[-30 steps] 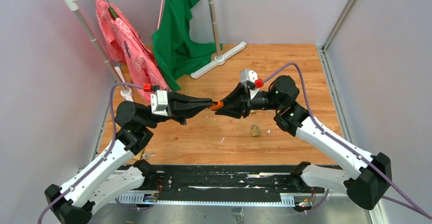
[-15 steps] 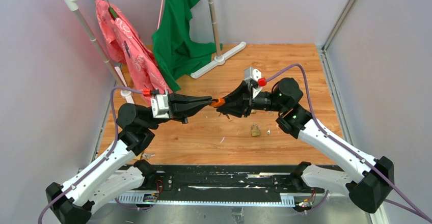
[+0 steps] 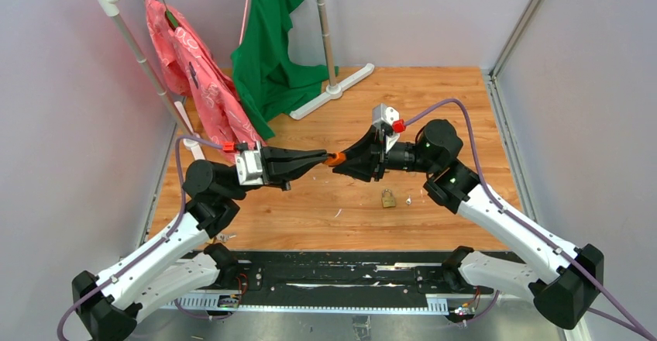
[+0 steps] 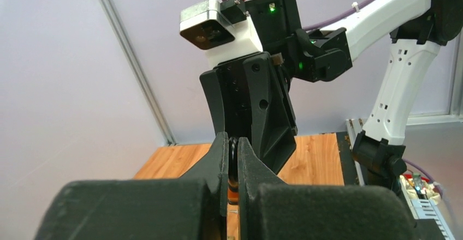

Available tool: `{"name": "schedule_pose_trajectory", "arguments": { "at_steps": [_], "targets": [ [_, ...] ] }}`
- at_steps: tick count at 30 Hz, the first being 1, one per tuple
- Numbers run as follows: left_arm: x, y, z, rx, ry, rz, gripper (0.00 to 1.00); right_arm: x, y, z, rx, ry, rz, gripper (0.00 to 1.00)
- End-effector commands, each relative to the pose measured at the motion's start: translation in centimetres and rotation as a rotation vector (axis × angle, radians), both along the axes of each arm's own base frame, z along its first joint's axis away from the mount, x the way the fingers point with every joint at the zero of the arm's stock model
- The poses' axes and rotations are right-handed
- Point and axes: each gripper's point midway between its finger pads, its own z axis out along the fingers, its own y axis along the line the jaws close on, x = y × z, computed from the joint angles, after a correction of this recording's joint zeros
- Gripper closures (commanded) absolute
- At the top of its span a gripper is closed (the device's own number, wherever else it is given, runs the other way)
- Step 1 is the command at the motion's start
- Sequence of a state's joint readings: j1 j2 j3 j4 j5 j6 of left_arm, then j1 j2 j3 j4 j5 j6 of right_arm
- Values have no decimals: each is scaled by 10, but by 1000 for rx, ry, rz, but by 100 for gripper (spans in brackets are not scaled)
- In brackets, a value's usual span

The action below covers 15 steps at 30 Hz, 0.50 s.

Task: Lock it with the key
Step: Lock the lock.

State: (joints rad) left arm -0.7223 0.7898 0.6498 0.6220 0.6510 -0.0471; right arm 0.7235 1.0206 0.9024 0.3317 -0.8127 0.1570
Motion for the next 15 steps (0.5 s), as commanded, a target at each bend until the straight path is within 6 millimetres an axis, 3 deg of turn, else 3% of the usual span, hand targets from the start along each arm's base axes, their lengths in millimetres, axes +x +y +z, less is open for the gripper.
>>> {"name": "schedule_pose_trajectory", "arguments": {
  "at_steps": [1,5,9,15],
  "targets": [
    [-28,-14,-147,424,376,-203,100,-15,-24,121,315,-291,-66,100],
    [-27,-10,-140,449,319,-196,100,-13,-20,110,279,-275,-56,100],
    [-29,-8,-131,464,278,-203,100,-9,-12,83,166,-238,-32,100],
    [-27,1,-136,509,278,-186,100,-9,-17,65,73,-233,-49,100]
  ]
}}
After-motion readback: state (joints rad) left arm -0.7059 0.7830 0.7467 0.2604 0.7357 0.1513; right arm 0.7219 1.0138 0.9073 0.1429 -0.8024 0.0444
